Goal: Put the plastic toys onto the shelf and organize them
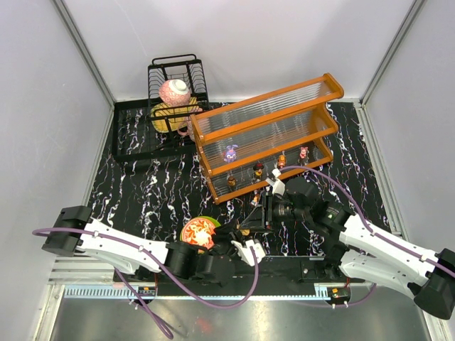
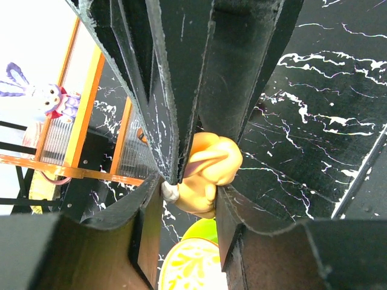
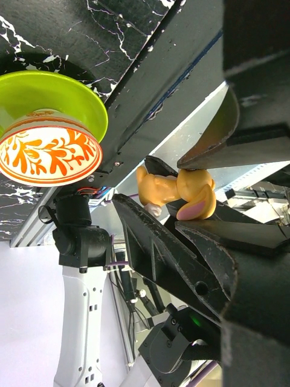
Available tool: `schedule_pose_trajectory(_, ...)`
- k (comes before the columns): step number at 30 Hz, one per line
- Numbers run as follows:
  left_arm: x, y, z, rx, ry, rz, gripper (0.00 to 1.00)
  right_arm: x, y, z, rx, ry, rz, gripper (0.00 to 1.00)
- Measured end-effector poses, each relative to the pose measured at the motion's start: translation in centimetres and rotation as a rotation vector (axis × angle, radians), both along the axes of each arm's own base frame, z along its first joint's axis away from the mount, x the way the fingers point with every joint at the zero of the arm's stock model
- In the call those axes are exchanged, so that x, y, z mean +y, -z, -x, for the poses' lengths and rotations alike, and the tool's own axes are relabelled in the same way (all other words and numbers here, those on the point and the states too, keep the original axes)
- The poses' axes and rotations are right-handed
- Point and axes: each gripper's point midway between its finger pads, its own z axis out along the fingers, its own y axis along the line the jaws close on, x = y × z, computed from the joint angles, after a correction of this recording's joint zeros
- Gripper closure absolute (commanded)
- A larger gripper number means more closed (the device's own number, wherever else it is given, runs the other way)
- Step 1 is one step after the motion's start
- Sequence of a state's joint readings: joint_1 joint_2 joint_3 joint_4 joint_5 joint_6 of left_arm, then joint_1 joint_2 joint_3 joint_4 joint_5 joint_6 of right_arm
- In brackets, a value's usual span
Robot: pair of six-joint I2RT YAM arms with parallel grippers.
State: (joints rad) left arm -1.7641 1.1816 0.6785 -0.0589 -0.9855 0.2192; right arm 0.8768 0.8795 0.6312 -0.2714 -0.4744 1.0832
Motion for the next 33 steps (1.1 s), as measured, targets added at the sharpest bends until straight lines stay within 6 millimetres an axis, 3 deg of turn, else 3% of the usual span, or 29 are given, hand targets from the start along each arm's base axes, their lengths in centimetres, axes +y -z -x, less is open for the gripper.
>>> schedule_pose_trajectory(2, 0.0, 0.1, 0.0, 0.002, -0.001, -0.001, 0.99, 0.0, 0.1, 0.0, 0.002, 0.001, -0.001, 1.00)
schedule_pose_trajectory(7, 0.0, 0.2, 0.0, 0.007, -0.004, 0.001, 1.00, 0.0, 0.2, 0.0, 0.006, 0.002, -0.001, 0.98)
schedule_pose_trajectory(9, 0.0, 0.2, 0.0, 0.010, -0.005, 0.003, 1.00, 0.0, 0.2, 0.0, 0.005, 0.001, -0.003, 0.81)
schedule_pose_trajectory(11, 0.0, 0.3, 0.1, 0.014, -0.007, 0.007, 1.00, 0.0, 0.2, 0.0, 0.006, 0.001, -0.003, 0.55)
schedule_pose_trajectory(14, 0.0, 0.2, 0.1, 0.026, -0.007, 0.019, 1.00, 0.0, 0.1, 0.0, 0.007, 0.002, -0.005, 0.38)
schedule_pose_trajectory(20, 0.0, -0.3, 0.4, 0.066, -0.006, 0.072, 1.00, -0.1, -1.3, -0.3, -0.046, 0.022, -0.049, 0.30)
schedule_pose_trajectory(26, -0.1, -0.8, 0.7, 0.105, -0.004, 0.128, 1.00, -0.6, -2.3, -1.2, -0.112, 0.073, -0.070, 0.28)
schedule_pose_trajectory(33, 1.3, -2.3, 0.1, 0.245, -0.047, 0.341, 1.00, -4.3, -4.5, -3.5, -0.307, 0.277, -0.050, 0.29)
